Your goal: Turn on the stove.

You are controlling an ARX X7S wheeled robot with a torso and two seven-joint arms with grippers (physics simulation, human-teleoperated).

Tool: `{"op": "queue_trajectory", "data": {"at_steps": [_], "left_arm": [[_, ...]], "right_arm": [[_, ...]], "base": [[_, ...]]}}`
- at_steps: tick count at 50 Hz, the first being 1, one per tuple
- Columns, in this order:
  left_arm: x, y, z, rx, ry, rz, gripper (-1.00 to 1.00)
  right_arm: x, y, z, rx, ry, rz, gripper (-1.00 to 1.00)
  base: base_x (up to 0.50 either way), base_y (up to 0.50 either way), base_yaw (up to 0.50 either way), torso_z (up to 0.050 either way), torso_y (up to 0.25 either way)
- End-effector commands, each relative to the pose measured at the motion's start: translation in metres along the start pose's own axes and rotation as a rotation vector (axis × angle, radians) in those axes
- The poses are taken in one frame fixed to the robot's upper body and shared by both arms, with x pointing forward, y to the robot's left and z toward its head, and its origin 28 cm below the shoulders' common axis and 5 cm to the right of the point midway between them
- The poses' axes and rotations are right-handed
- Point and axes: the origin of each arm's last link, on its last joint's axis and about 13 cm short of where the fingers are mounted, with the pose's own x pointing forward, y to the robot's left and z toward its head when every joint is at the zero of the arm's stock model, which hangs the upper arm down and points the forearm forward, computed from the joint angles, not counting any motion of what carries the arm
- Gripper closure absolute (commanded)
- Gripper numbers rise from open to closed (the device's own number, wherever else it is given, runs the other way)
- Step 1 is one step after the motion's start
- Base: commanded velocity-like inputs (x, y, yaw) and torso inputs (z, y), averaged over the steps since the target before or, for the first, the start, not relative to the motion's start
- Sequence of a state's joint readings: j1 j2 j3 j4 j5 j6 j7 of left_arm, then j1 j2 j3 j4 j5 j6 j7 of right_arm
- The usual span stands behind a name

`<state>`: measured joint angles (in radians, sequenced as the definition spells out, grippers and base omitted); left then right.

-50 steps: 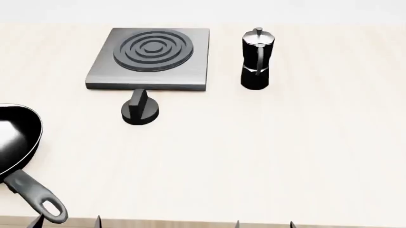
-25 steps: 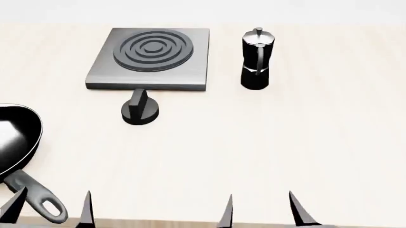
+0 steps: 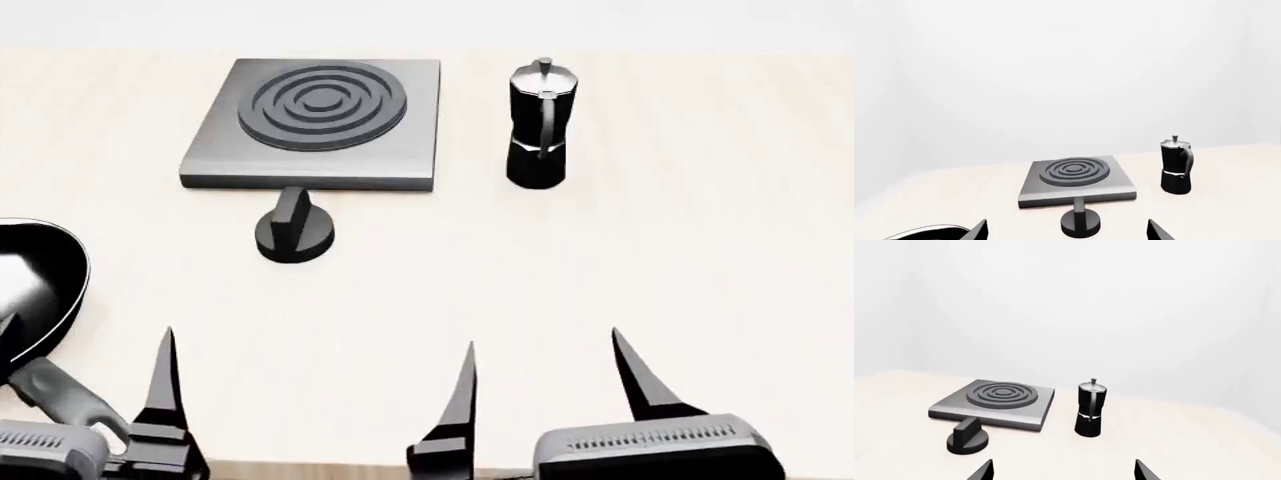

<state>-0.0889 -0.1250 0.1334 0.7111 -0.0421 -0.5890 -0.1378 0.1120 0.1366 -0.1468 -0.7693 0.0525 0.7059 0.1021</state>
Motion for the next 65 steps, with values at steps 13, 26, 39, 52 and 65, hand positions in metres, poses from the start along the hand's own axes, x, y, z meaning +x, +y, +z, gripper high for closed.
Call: {"op": "queue_trajectory", "data": {"at_steps": [13,26,39,52,65], "left_arm": [[0.01,0.0,0.03,-0.022,-0.082,0.005,-1.0],[0.016,0.002,0.04,-0.036,-0.121,0.011,-1.0],[0.016,0.001,0.043,-0.039,-0.139,0.008,-1.0],[0.018,0.003,0.041,-0.042,-0.131,0.017,-1.0],[0.018,0.002,0.04,-0.038,-0.127,0.016,-1.0]], "right_arm": [[-0.003,-0.003,0.033,-0.026,-0.074,0.015,-1.0],[-0.001,-0.005,0.044,-0.036,-0.116,0.021,-1.0],[-0.003,-0.006,0.047,-0.048,-0.132,0.0,-1.0],[-0.002,-0.005,0.045,-0.076,-0.124,0.0,-1.0],[-0.003,-0.005,0.046,-0.075,-0.127,0.001,-1.0]], "base": [[0.0,0.0,0.0,0.0,0.0],[0.0,0.0,0.0,0.0,0.0],[0.0,0.0,0.0,0.0,0.0],[0.0,0.04,0.0,0.0,0.0],[0.0,0.24,0.0,0.0,0.0]]}}
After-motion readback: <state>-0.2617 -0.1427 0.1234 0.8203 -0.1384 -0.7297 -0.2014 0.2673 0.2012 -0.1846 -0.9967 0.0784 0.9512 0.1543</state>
